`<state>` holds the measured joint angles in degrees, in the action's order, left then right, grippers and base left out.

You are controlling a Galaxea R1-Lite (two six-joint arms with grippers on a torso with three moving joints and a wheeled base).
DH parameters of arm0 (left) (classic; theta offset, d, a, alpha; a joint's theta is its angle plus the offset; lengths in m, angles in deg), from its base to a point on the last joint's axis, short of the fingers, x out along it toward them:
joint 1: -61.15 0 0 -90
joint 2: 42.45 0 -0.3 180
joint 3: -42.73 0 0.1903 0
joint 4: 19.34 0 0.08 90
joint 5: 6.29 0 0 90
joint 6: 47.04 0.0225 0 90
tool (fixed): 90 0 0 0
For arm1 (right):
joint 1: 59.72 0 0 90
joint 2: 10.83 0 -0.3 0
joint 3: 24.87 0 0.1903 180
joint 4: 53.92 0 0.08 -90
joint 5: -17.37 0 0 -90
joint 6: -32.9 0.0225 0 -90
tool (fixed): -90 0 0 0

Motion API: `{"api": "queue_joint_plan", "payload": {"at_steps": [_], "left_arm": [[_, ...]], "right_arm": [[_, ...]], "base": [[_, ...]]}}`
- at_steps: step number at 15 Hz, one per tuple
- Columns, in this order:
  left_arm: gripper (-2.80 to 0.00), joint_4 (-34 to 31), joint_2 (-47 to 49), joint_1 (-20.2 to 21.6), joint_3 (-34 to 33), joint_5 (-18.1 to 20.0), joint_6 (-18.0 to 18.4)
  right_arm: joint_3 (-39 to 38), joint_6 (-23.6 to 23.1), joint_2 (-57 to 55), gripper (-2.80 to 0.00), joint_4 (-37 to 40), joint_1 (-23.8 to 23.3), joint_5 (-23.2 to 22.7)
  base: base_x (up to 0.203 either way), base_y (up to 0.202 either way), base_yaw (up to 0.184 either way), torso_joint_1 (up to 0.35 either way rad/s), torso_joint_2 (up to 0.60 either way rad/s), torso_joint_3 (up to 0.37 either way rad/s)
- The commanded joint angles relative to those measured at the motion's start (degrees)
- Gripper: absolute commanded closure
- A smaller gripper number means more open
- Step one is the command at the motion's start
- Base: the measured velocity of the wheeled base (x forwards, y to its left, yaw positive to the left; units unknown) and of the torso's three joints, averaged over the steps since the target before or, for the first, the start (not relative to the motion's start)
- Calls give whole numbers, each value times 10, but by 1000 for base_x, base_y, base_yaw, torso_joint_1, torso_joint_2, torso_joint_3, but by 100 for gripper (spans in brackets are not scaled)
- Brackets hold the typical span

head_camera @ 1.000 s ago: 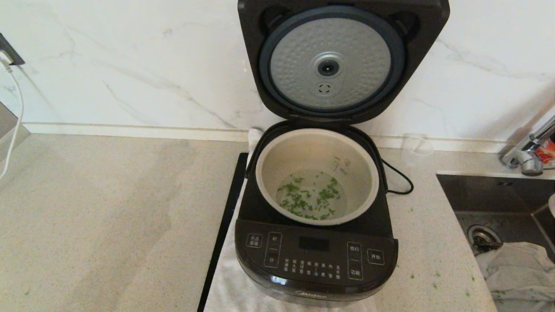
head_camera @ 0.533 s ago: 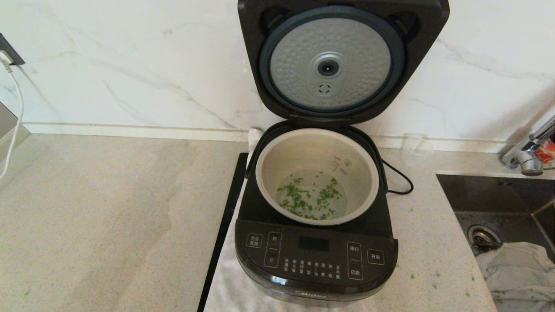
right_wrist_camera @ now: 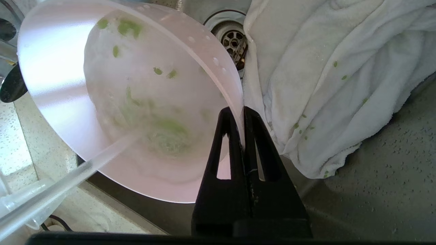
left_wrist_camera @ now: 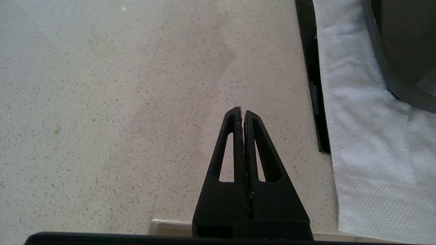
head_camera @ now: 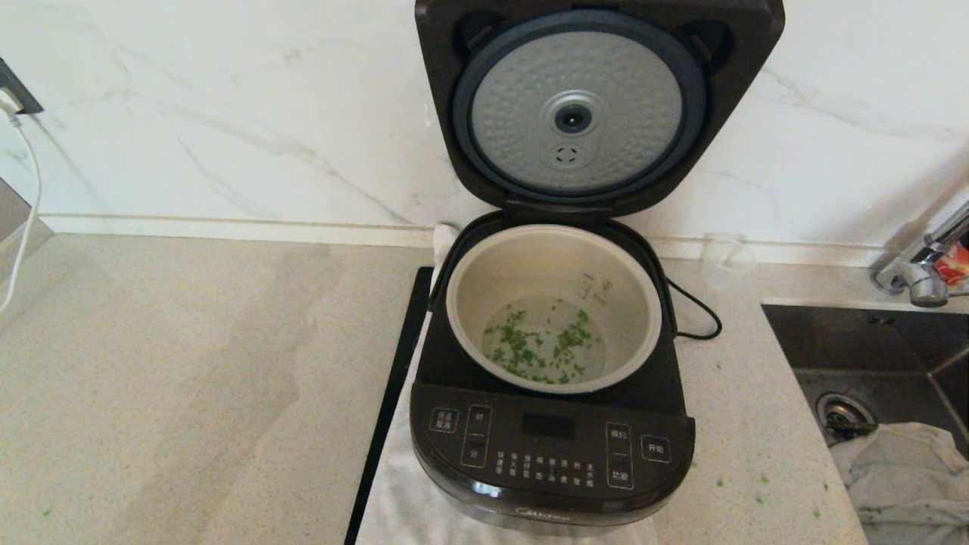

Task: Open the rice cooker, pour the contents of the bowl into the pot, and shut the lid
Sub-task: Fill a bowl with water from the tap

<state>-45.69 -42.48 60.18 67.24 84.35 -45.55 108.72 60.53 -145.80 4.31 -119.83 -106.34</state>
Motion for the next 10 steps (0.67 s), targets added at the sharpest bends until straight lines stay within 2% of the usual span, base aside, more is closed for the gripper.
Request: {"api": "queue_joint_plan", "payload": {"at_steps": [1,6,8,10], "left_arm": [[0,0,0,0,0,1,0],[0,0,0,0,0,0,0],[0,0,0,0,0,0,0],[0,0,0,0,0,0,0]], "right_arm": [[0,1,4,0,2,0,-2],[0,0,3,0,1,0,0],[-8,-2,12,0,5,2,22],[-11,-2,28,0,8,8,25]], "base": [[0,0,0,0,0,0],[0,0,0,0,0,0],[0,0,0,0,0,0],[0,0,0,0,0,0]]}}
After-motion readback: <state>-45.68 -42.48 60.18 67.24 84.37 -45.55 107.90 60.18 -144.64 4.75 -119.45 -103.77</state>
